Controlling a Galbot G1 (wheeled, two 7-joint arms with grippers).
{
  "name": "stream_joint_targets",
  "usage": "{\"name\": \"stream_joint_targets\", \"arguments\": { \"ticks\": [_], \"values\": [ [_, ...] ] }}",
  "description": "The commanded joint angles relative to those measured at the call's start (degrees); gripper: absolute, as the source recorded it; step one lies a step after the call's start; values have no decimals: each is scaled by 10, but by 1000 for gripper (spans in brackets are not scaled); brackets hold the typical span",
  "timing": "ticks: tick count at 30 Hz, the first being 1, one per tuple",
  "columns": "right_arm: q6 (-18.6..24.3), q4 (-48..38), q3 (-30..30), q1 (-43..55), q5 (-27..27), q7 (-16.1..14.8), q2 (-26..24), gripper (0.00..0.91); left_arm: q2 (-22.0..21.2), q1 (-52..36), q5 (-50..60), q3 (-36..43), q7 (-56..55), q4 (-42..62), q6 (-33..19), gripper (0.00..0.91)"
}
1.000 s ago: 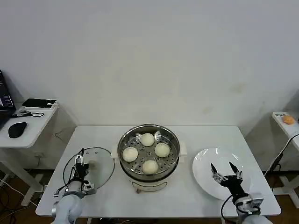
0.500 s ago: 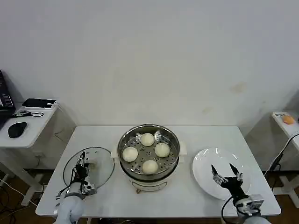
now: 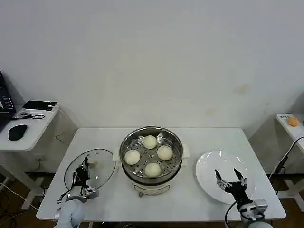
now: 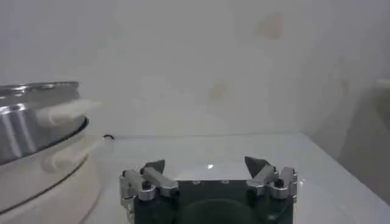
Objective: Take steamed baozi put them in steamer then cover it.
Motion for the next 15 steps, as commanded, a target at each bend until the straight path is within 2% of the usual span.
{"name": "stream_joint_targets", "arguments": {
  "ticks": [1,10,15],
  "values": [
    [2,-5,1,4,1,0,0,907,2,13,3,-4,2,-40,3,0],
    [2,-6,-3,16,2,-1,4,907,23,59,59,-22,53,-195,40,0],
    [2,-3,0,19,3,0,5,907,42,76,87,-21,68,-288,100,0]
  ]
}}
